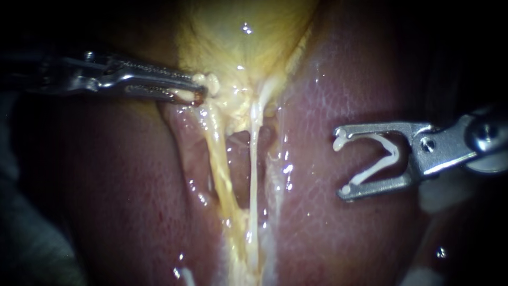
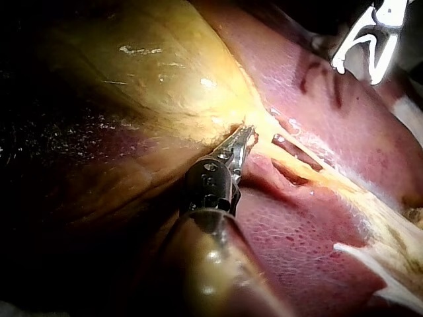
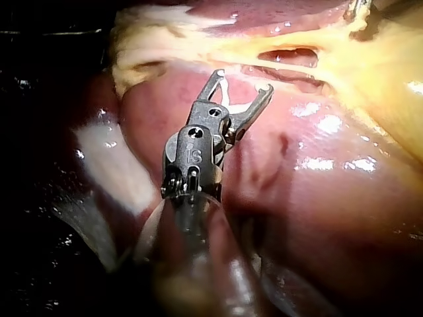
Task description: Grabbing gallbladder
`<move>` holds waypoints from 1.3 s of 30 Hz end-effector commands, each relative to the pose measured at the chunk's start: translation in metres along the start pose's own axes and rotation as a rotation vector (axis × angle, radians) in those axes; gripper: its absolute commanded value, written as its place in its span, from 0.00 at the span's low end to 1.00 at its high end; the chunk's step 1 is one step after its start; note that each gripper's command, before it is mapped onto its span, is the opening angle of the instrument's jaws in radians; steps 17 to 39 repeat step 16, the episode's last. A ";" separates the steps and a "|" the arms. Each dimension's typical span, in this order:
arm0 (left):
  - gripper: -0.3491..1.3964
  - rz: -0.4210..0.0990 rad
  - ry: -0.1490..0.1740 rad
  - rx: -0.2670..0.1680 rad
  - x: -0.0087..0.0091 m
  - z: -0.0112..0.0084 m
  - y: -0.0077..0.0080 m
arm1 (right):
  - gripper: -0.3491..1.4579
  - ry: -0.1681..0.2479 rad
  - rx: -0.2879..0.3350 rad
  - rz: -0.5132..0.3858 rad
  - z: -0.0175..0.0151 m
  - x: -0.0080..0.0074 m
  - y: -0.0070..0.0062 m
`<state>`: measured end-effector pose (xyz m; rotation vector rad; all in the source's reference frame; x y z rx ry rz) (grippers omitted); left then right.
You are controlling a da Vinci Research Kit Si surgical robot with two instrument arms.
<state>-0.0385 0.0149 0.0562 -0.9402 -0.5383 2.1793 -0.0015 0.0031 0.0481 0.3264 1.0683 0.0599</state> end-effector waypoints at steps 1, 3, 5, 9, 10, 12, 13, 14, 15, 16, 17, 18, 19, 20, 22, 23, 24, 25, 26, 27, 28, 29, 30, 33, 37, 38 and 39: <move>0.00 0.000 0.004 0.002 0.0001 -0.0002 -0.0001 | 0.46 0.000 0.000 0.000 0.0000 0.0000 0.0000; 0.00 -0.001 0.007 0.003 0.0002 -0.0004 -0.0001 | 0.46 0.000 0.000 0.000 0.0000 0.0000 0.0000; 0.00 -0.001 0.007 0.003 0.0002 -0.0005 -0.0002 | 0.46 0.000 0.000 0.000 0.0000 0.0000 0.0000; 0.00 -0.001 0.007 0.003 0.0002 -0.0005 -0.0002 | 0.46 0.000 0.000 0.000 0.0000 0.0000 0.0000; 0.00 -0.001 0.007 0.003 0.0002 -0.0005 -0.0002 | 0.46 0.000 0.000 0.000 0.0000 0.0000 0.0000; 0.00 -0.001 0.007 0.003 0.0002 -0.0005 -0.0001 | 0.46 0.000 0.000 0.000 0.0000 0.0000 0.0000; 0.00 -0.001 0.007 0.003 0.0002 -0.0005 -0.0001 | 0.46 0.000 0.000 0.000 0.0000 0.0000 0.0000; 0.00 -0.001 0.008 0.006 0.0002 -0.0005 -0.0001 | 0.46 0.000 0.000 0.000 0.0000 0.0000 0.0000; 0.00 -0.001 0.008 0.006 0.0002 -0.0005 -0.0001 | 0.46 0.000 0.000 0.000 0.0000 0.0000 0.0000; 0.00 -0.002 0.008 0.007 0.0002 -0.0004 -0.0001 | 0.46 0.000 0.000 0.000 0.0000 0.0000 0.0000; 0.00 -0.002 0.008 0.007 0.0002 -0.0004 -0.0001 | 0.46 0.000 0.000 0.000 0.0000 0.0000 0.0000; 0.00 -0.002 0.008 0.007 0.0002 -0.0004 -0.0001 | 0.46 0.000 0.000 0.000 0.0000 0.0000 0.0000; 0.00 -0.002 0.008 0.007 0.0002 -0.0004 -0.0001 | 0.46 0.000 0.000 0.000 0.0000 0.0000 0.0000; 0.00 -0.002 0.008 0.007 0.0002 -0.0004 -0.0001 | 0.46 0.000 0.000 0.000 0.0000 0.0000 0.0000; 0.00 -0.002 0.008 0.007 0.0002 -0.0004 -0.0001 | 0.46 0.000 0.000 0.000 0.0000 0.0000 0.0000; 0.00 -0.002 0.008 0.007 0.0002 -0.0004 -0.0001 | 0.46 0.000 0.000 0.000 0.0000 0.0000 0.0000; 0.00 -0.002 0.008 0.007 0.0002 -0.0004 -0.0001 | 0.46 0.000 0.000 0.000 0.0000 0.0000 0.0000; 0.00 -0.002 0.008 0.007 0.0002 -0.0004 -0.0001 | 0.46 0.000 0.000 0.000 0.0000 0.0000 0.0000; 0.00 -0.002 0.008 0.007 0.0002 -0.0004 -0.0001 | 0.46 0.000 0.000 0.000 0.0000 0.0000 0.0000; 0.00 -0.002 0.008 0.007 0.0002 -0.0004 -0.0001 | 0.46 0.000 0.000 0.000 0.0000 0.0000 0.0000; 0.00 -0.002 0.008 0.007 0.0002 -0.0004 -0.0001 | 0.46 0.000 0.000 0.000 0.0000 0.0000 0.0000; 0.00 -0.002 0.008 0.007 0.0002 -0.0004 -0.0001 | 0.46 0.000 0.000 0.000 0.0000 0.0000 0.0000; 0.00 -0.002 0.008 0.007 0.0002 -0.0004 -0.0001 | 0.46 0.000 0.000 0.000 0.0000 0.0000 0.0000; 0.00 -0.002 0.008 0.007 0.0002 -0.0004 -0.0001 | 0.46 0.000 0.000 0.000 0.0000 0.0000 0.0000; 0.00 -0.002 0.008 0.007 0.0002 -0.0004 -0.0001 | 0.46 0.000 0.000 0.000 0.0000 0.0000 0.0000; 0.00 -0.002 0.008 0.007 0.0002 -0.0004 -0.0001 | 0.46 0.000 0.000 0.000 0.0000 0.0000 0.0000; 0.00 -0.002 0.008 0.007 0.0002 -0.0004 -0.0001 | 0.46 0.000 0.000 0.000 0.0000 0.0000 0.0000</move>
